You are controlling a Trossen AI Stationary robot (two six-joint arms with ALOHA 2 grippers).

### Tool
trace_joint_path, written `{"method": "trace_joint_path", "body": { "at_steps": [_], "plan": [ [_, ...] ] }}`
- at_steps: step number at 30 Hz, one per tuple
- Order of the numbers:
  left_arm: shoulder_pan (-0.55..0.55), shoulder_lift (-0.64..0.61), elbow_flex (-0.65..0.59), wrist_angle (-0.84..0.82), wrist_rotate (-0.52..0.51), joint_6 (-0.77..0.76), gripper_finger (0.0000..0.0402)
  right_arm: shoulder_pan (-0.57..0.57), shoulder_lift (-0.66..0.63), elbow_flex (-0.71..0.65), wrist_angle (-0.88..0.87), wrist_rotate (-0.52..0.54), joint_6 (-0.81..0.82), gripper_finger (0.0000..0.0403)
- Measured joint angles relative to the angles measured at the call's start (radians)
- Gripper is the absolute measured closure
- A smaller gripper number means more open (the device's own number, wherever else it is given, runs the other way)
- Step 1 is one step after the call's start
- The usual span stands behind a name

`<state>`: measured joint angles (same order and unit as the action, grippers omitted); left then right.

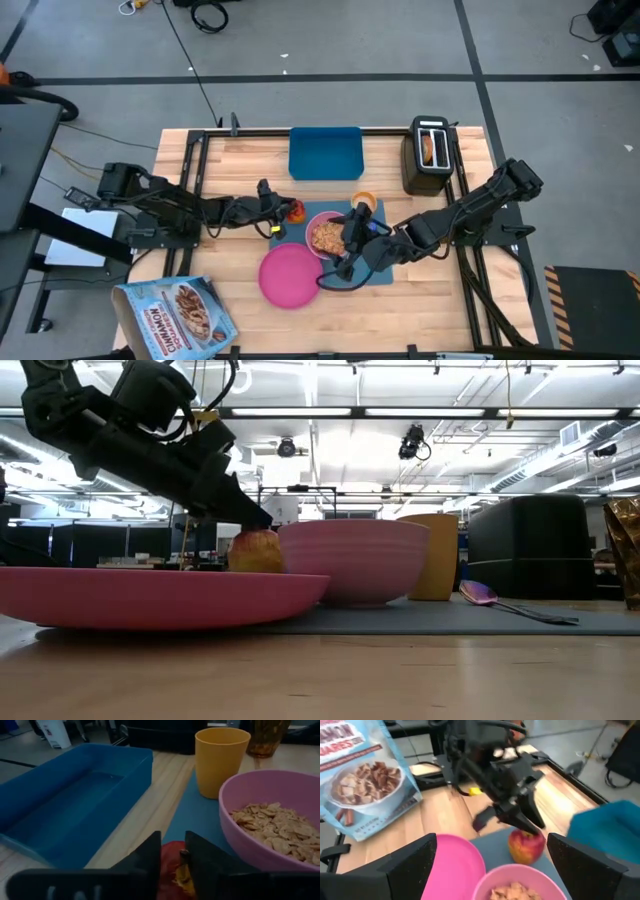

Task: Arrange a breakfast setting
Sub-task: Put the apple to the top left of the pink bowl on the blue table mat, then put the bread on the pink plate

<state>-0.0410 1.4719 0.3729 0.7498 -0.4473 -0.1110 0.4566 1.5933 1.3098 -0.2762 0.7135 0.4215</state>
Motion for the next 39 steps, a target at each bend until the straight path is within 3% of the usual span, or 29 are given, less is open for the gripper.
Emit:
{"method": "trace_joint_path", "body": {
  "at_steps": [8,12,20,26,34,39],
  "plan": [
    [-0.003,-0.023,0.000,-0.002,0.032,0.019,0.0199,-0.038,-0.067,0.000,-0.121,-0.008,0.064,0.0019],
    [-0.017,-0.096,-0.001,0.000,0.032,0.065,0.0162,-0.084,-0.125,0.000,-0.307,0.037,0.203,0.0023],
    [-0.056,-0.241,0.000,0.017,0.048,0.101,0.0155,-0.259,-0.219,0.000,-0.844,0.138,0.596,0.0051],
    [-0.118,-0.241,0.000,0.058,0.137,0.097,0.0158,-0.506,-0.257,-0.034,-1.180,0.146,0.827,0.0076],
    [-0.193,-0.241,0.000,0.069,0.138,0.097,0.0159,-0.890,-0.298,-0.123,-1.099,0.018,0.671,0.0117],
    [-0.235,-0.241,0.000,0.063,0.138,0.102,0.0159,-1.025,-0.330,-0.175,-0.983,-0.142,0.554,0.0137]
  ]
}}
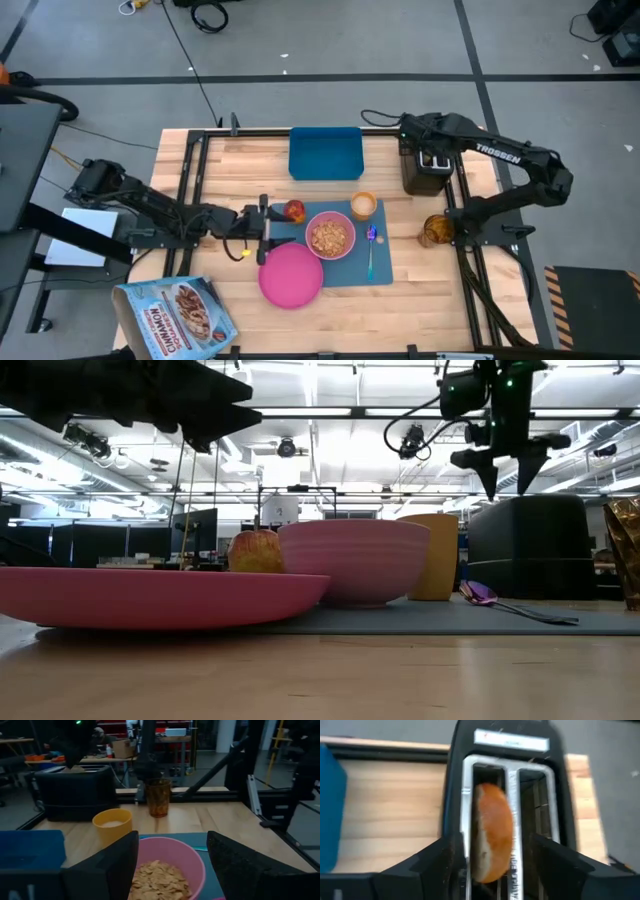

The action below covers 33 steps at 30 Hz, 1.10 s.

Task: Arrange a breakfast setting
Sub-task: Put the bread on the pink plate

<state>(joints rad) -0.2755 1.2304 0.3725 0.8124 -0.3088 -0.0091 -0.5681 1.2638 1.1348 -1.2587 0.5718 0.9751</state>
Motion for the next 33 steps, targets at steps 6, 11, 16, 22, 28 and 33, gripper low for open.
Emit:
{"method": "trace_joint_path", "body": {
  "at_steps": [6,11,16,22,28,33],
  "plan": [
    [-0.015,0.000,0.000,-0.006,0.000,-0.003,0.0159,-0.075,0.003,-0.045,0.080,-0.073,-0.033,0.0160],
    [-0.039,0.000,0.000,-0.026,0.001,-0.005,0.0159,-0.094,0.004,-0.054,0.078,-0.083,-0.034,0.0192],
    [-0.059,0.000,0.000,-0.026,0.000,-0.005,0.0159,-0.128,0.004,-0.059,0.101,-0.127,-0.046,0.0234],
    [-0.082,0.000,0.000,-0.027,0.000,-0.011,0.0159,-0.146,0.004,-0.075,0.142,-0.116,-0.059,0.0268],
    [-0.106,0.000,0.000,-0.026,-0.001,-0.013,0.0159,-0.147,-0.005,-0.077,0.140,-0.062,-0.078,0.0305],
    [-0.111,0.000,0.000,-0.026,-0.001,-0.013,0.0159,-0.117,-0.054,-0.038,0.128,-0.001,-0.126,0.0327]
  ]
}}
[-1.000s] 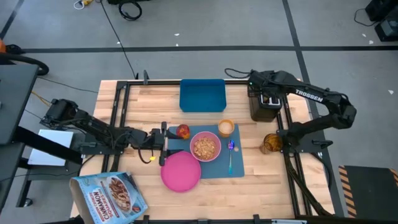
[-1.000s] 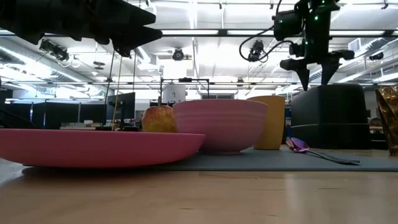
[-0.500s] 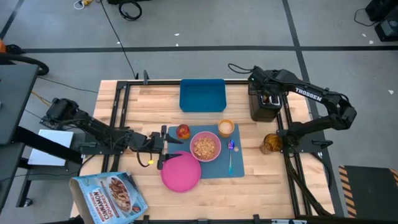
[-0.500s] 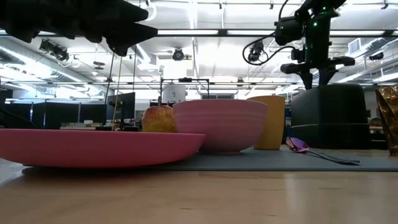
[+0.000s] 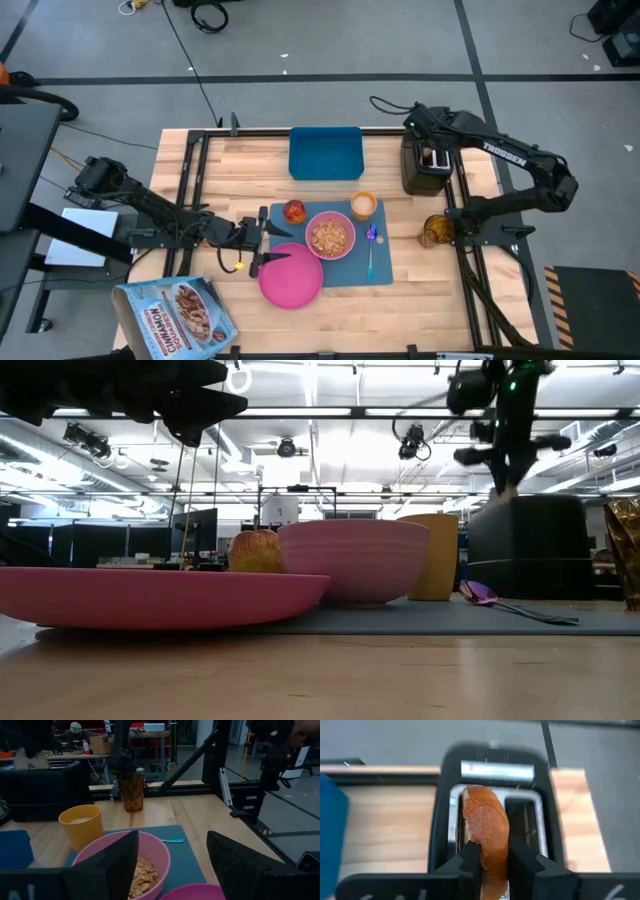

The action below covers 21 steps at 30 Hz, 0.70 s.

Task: Arrange a breakfast setting
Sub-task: Put the bread on the pink plate

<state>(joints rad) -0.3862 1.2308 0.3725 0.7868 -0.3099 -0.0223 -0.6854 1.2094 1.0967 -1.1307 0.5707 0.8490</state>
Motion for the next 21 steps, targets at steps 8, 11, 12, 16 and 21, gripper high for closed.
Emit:
{"method": "trace_joint_path", "body": {
  "at_steps": [8,11,12,16,21],
  "plan": [
    [0.002,0.000,0.000,0.027,0.000,0.027,0.0159,0.159,-0.137,0.092,0.014,0.160,-0.108,0.0340],
    [0.002,0.000,0.000,0.040,0.001,0.034,0.0159,0.283,-0.183,0.096,0.025,0.221,-0.120,0.0344],
    [0.002,0.000,0.000,0.044,0.001,0.034,0.0159,0.329,-0.192,0.096,0.029,0.238,-0.119,0.0344],
    [0.002,-0.002,0.000,0.068,0.001,0.034,0.0159,0.541,-0.189,0.096,0.091,0.257,-0.120,0.0345],
    [0.002,-0.048,0.000,0.017,0.002,0.030,0.0159,0.821,-0.068,0.096,0.342,0.266,-0.214,0.0346]
  ]
}}
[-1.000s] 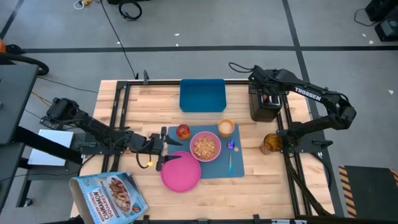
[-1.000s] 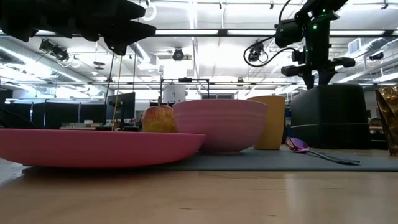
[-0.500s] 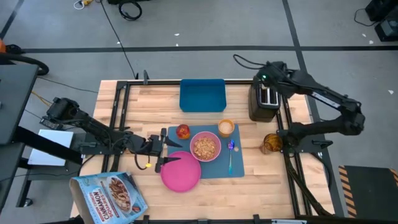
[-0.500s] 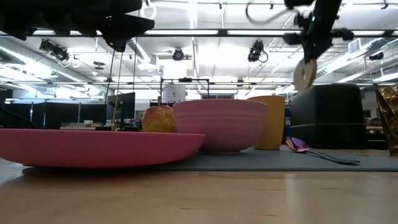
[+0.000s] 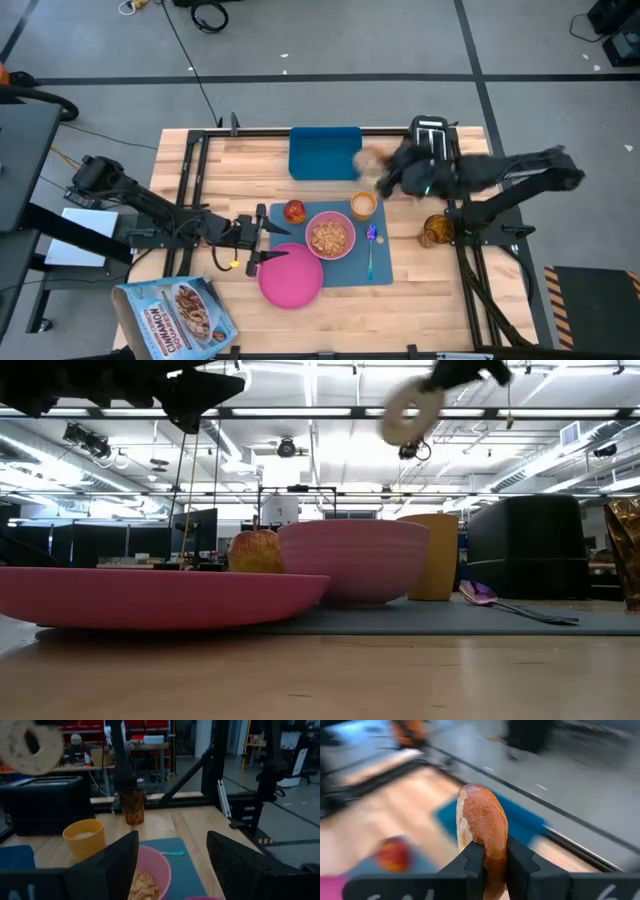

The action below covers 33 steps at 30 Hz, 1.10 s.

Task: Arrange a breakfast setting
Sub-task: Put the bread on the pink plate

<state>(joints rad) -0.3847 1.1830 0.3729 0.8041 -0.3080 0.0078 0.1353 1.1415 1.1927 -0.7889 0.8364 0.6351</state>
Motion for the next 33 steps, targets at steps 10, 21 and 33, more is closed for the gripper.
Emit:
{"method": "trace_joint_path", "body": {
  "at_steps": [10,21,33],
  "plan": [
    [-0.174,-0.065,0.000,-0.101,0.000,0.054,0.0159,0.258,0.330,0.000,0.492,-0.073,-0.201,0.0347],
    [-0.310,-0.065,0.000,0.000,-0.002,0.108,0.0159,0.356,0.625,0.023,0.849,-0.320,-0.387,0.0347],
    [-0.327,-0.065,0.000,-0.002,-0.002,0.102,0.0159,0.372,0.874,0.234,0.845,-0.204,-0.824,0.0347]
  ]
}}
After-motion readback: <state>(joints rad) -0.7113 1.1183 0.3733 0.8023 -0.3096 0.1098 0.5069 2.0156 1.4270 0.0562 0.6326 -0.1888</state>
